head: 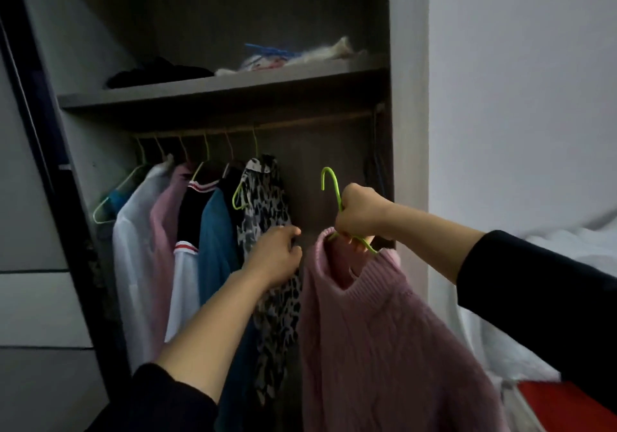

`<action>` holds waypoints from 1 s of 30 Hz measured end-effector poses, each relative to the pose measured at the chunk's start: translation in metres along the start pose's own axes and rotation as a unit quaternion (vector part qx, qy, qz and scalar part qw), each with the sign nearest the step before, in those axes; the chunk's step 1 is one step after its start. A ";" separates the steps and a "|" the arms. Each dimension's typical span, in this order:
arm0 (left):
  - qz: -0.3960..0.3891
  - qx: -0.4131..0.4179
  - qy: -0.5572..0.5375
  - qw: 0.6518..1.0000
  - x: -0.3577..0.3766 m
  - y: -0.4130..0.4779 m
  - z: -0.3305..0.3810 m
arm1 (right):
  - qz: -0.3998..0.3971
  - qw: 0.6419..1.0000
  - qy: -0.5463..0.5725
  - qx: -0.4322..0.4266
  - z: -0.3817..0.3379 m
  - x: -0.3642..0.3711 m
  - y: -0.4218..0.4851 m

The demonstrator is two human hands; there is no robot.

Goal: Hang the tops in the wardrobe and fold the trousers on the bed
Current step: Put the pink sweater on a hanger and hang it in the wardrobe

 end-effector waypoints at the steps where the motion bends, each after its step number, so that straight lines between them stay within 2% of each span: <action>1: 0.011 0.001 0.020 1.000 -0.010 0.012 -0.008 | 0.004 1.000 0.004 0.001 -0.004 0.000 0.014; 8: 0.083 0.010 0.156 0.984 -0.070 0.101 -0.051 | 0.063 0.997 -0.013 0.032 -0.015 0.001 0.111; 12: 0.095 0.046 0.200 0.974 -0.088 0.153 -0.069 | 0.117 0.991 -0.023 0.053 -0.016 0.002 0.162; 21: 0.161 0.109 0.193 0.962 -0.138 0.257 -0.098 | 0.236 0.968 -0.041 0.068 -0.050 -0.034 0.252; 25: 0.167 0.114 0.200 0.959 -0.150 0.286 -0.100 | 0.269 0.960 -0.027 0.066 -0.057 -0.045 0.286; 30: 0.162 0.140 0.145 0.966 -0.162 0.327 -0.105 | 0.277 0.957 -0.016 0.079 -0.050 -0.053 0.335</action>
Point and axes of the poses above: each hand's wrist, its own y-axis towards the middle knuckle, its own x-axis out of the palm, z = x × y, the point moved 9 cm from there along y, towards the middle knuckle, and after that the axes turned 7 degrees about -z, right-handed, at the moved point
